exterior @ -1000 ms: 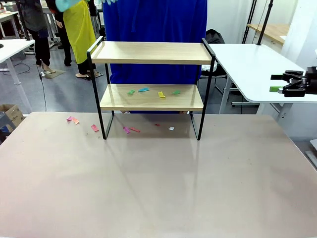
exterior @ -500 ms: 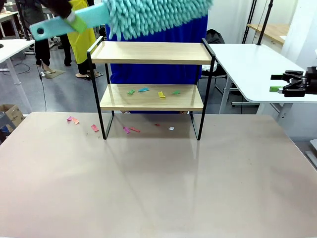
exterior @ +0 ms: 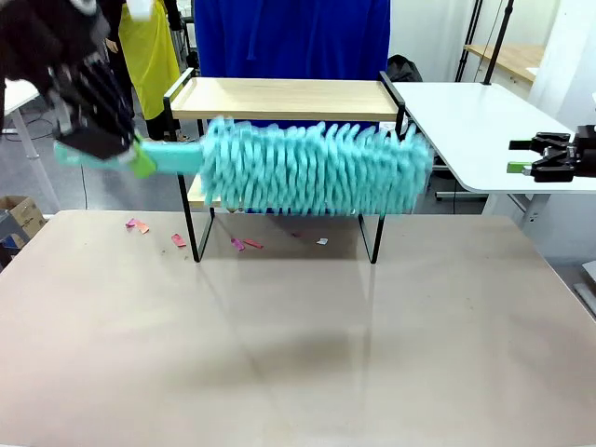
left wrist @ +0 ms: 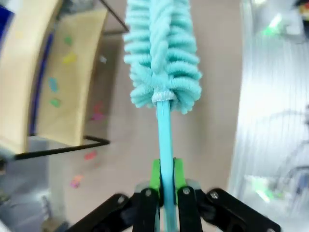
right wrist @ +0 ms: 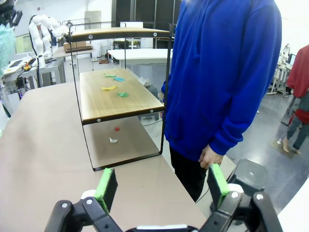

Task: Clean the shelf.
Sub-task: Clean the specific section of the Shelf indicated by the human with the Duster.

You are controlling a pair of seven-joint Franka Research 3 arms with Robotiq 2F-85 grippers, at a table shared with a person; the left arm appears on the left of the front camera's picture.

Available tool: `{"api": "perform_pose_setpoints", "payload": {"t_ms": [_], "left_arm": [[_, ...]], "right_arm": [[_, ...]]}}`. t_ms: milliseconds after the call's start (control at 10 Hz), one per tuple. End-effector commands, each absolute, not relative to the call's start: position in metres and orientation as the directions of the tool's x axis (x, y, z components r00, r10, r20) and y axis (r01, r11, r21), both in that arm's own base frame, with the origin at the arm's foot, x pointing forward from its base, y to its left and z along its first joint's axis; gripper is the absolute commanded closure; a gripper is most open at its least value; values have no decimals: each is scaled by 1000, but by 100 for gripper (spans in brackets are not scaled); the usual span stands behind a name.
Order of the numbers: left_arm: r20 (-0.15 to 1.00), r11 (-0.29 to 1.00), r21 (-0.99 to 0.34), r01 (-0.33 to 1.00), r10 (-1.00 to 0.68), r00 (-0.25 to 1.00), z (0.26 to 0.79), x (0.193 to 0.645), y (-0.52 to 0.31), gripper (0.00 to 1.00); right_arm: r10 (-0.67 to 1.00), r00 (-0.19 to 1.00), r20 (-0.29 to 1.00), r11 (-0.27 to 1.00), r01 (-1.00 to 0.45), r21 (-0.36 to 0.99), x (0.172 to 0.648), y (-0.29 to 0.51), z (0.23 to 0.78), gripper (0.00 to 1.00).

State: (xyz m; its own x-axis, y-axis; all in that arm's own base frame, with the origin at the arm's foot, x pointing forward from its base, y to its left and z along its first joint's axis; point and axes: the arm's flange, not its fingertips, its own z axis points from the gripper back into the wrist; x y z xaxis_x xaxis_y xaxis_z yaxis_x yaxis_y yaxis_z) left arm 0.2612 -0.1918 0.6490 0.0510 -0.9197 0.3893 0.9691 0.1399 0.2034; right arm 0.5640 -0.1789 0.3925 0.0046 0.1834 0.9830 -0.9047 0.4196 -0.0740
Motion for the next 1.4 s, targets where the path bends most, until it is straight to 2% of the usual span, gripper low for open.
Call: {"api": "perform_pose_setpoints", "payload": {"t_ms": [0,100,400,600,700,1300], "left_arm": [[282,31,183,983,-959,-22,633,253,-185,87],[189,3,161,987,-982,-28,617,252,-183,87],[68,-13,50,999,-998,-16,556,272,-181,87],[103,35,69,997,-994,28,536,285,-188,87],[83,21,28,999,-996,19,548,271,-181,87],[83,21,28,999,-996,19,548,271,-181,87]], "right_arm": [[185,-2,983,417,-906,-80,565,-177,396,0],[185,-2,983,417,-906,-80,565,-177,396,0],[185,-2,983,417,-906,-80,565,-177,396,0],[185,-2,983,417,-906,-80,565,-177,396,0],[185,-2,983,417,-906,-80,565,-177,396,0],[185,-2,983,417,-906,-80,565,-177,396,0]]}}
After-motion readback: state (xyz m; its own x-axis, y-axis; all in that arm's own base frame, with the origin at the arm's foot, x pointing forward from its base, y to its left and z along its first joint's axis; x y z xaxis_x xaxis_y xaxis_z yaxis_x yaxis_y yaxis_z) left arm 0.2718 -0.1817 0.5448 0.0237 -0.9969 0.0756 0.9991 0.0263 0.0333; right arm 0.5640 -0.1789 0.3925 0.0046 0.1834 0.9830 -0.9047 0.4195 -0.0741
